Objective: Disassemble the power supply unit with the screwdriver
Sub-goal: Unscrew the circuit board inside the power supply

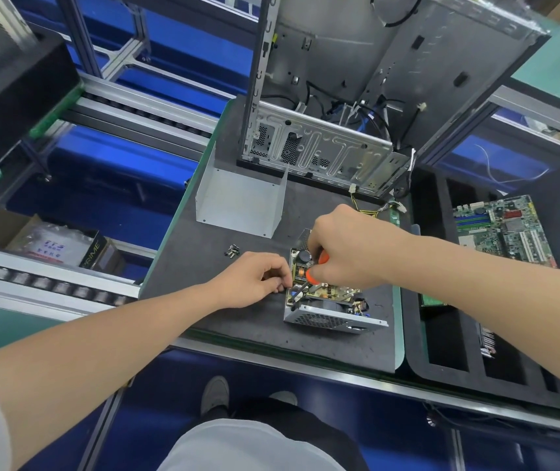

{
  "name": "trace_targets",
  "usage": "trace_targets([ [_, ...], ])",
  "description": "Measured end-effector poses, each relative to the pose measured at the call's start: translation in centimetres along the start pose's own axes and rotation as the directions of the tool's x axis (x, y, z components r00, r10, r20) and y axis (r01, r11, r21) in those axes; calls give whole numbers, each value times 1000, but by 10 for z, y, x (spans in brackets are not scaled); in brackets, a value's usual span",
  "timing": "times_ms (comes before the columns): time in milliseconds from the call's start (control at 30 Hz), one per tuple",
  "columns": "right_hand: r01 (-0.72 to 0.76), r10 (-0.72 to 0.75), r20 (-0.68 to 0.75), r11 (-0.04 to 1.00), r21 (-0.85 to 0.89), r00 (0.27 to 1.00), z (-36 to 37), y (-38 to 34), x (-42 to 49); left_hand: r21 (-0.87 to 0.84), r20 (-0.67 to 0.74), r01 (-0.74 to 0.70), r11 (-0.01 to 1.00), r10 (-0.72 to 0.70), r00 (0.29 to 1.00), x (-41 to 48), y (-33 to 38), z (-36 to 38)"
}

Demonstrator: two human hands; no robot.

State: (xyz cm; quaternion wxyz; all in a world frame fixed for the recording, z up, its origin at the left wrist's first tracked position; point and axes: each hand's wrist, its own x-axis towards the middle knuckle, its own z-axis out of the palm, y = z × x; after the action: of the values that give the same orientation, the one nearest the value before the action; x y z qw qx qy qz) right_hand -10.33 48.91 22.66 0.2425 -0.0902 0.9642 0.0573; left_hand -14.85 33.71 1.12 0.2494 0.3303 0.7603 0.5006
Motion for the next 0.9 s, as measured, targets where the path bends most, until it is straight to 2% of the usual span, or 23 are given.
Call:
trace_targets([
  [133,31,-31,3,999,-25,1000,0,0,1,4,10,-8,1000,8,1000,-1,0,0],
  [300,322,-303,116,923,-212,946,-5,-3,0,6,34,-10,1000,10,999,-2,5,-2],
  [367,373,-352,126,890,-264,928,-3,-4,0,-77,55,1,997,3,998,-3,11,-5],
  [467,391,-376,110,867,-309,920,4,-5,-2,-306,133,2,952,41,990,-2,28,-15],
  [533,362,-355,73,902,-236,932,4,-4,-4,-300,195,-29,954,91,977,2,37,-21],
  [600,285,-287,2,952,-111,958,0,-5,-8,-181,217,-59,982,99,971,7,46,-23],
  [667,141,-141,-104,990,-4,985,0,-5,-10,-91,218,-71,993,89,972,10,49,-21],
  [733,-65,69,-164,997,28,984,2,-6,-10,-50,183,-49,998,57,981,10,47,-16],
  [800,-209,210,-56,978,20,976,-2,-7,-7,-14,141,-21,1000,23,990,9,42,-11],
  [867,-197,195,90,980,13,977,-8,-7,-2,-31,130,6,1000,-2,991,6,43,-9],
  [900,-150,148,107,989,7,983,-10,-6,0,-61,139,16,998,-7,990,4,45,-10],
])
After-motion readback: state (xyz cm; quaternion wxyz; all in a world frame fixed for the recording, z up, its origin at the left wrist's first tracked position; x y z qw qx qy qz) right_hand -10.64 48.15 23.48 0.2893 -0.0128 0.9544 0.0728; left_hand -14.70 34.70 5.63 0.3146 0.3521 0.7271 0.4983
